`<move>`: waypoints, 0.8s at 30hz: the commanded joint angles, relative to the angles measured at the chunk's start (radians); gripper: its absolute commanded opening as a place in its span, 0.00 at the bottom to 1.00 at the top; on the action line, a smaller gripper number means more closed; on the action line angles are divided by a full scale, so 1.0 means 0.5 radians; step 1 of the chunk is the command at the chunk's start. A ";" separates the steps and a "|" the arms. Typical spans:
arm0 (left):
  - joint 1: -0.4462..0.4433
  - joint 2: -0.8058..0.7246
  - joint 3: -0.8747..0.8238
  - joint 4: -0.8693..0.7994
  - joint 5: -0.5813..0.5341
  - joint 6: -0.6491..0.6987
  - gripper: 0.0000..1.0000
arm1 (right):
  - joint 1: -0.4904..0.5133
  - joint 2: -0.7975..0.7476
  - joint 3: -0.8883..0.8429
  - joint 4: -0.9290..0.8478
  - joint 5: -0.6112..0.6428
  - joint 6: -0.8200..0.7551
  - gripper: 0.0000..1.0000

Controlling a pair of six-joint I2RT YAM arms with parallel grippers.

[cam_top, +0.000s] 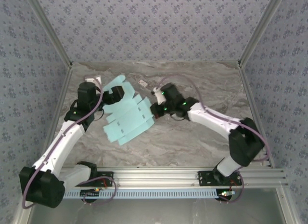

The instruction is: Fold the paper box

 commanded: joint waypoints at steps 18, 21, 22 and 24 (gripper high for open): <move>-0.774 0.601 1.351 -1.292 0.291 2.469 0.89 | -0.501 -0.222 0.724 -1.171 -0.620 -1.459 0.00; -0.772 0.717 1.533 -1.479 0.275 2.580 0.89 | -0.498 -0.255 0.746 -1.184 -0.654 -1.525 0.00; -0.773 0.753 1.580 -1.532 0.270 2.615 0.89 | -0.497 -0.265 0.753 -1.191 -0.661 -1.540 0.00; -0.774 0.815 1.664 -1.620 0.280 2.659 0.88 | -0.490 -0.279 0.766 -1.203 -0.660 -1.565 0.00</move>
